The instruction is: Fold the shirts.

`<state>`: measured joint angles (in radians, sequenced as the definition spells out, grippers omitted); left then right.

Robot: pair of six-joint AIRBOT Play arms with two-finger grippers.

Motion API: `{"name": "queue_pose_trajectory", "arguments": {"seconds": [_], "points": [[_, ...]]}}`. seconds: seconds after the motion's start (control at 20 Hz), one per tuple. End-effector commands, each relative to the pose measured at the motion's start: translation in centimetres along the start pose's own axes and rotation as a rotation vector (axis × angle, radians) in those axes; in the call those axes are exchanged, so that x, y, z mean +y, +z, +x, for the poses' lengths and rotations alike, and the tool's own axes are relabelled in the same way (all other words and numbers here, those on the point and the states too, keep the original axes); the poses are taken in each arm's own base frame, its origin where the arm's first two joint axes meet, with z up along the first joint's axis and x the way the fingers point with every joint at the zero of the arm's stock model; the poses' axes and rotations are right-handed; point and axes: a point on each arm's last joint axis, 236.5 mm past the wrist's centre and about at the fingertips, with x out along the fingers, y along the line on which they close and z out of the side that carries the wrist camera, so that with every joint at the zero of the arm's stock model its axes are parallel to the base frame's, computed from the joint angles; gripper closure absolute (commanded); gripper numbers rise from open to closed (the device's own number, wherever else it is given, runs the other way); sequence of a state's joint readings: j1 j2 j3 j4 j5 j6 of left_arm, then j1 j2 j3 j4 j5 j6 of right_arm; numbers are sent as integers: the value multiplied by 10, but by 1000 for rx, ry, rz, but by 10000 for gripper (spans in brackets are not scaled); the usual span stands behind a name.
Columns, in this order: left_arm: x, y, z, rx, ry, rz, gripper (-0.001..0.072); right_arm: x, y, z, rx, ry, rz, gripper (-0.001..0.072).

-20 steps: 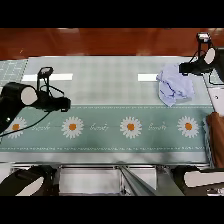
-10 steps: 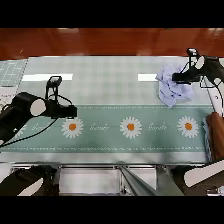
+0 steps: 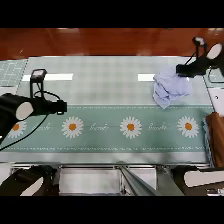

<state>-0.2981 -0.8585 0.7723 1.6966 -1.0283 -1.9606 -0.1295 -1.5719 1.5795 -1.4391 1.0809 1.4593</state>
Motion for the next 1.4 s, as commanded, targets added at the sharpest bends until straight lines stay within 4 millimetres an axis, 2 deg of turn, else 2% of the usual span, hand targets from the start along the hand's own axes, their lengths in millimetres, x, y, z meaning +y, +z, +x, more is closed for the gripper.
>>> {"name": "queue_pose_trajectory", "arguments": {"seconds": [0.0,0.05,0.15,0.2,0.3,0.45,0.6,0.7,0.85,0.95,1.1,1.35], "points": [[15,12,-30,-98,5,-64,200,33,65,-123,-287,29,-90,683],[13,14,-39,-124,-11,-69,200,42,82,-167,-382,28,-112,683],[13,18,-53,-168,-30,-89,200,60,103,-246,-547,36,-148,683],[13,19,-60,-189,-38,-94,200,71,108,-284,-623,44,-170,683],[15,19,-73,-221,-48,-99,200,91,113,-348,-757,57,-213,683],[16,21,-88,-266,-63,-103,200,122,106,-421,-929,112,-261,683],[16,21,-92,-278,-68,-106,200,154,88,-458,-1002,181,-324,683],[15,20,-92,-275,-75,-109,200,170,73,-463,-985,196,-374,683],[15,20,-92,-275,-75,-109,200,186,48,-445,-873,195,-439,683],[14,20,-92,-275,-76,-109,200,205,21,-414,-727,243,-485,683],[12,19,-92,-271,-87,-113,200,237,-18,-357,-522,298,-549,683],[11,19,-92,-269,-91,-115,200,286,-70,-278,-291,352,-609,683]]}}
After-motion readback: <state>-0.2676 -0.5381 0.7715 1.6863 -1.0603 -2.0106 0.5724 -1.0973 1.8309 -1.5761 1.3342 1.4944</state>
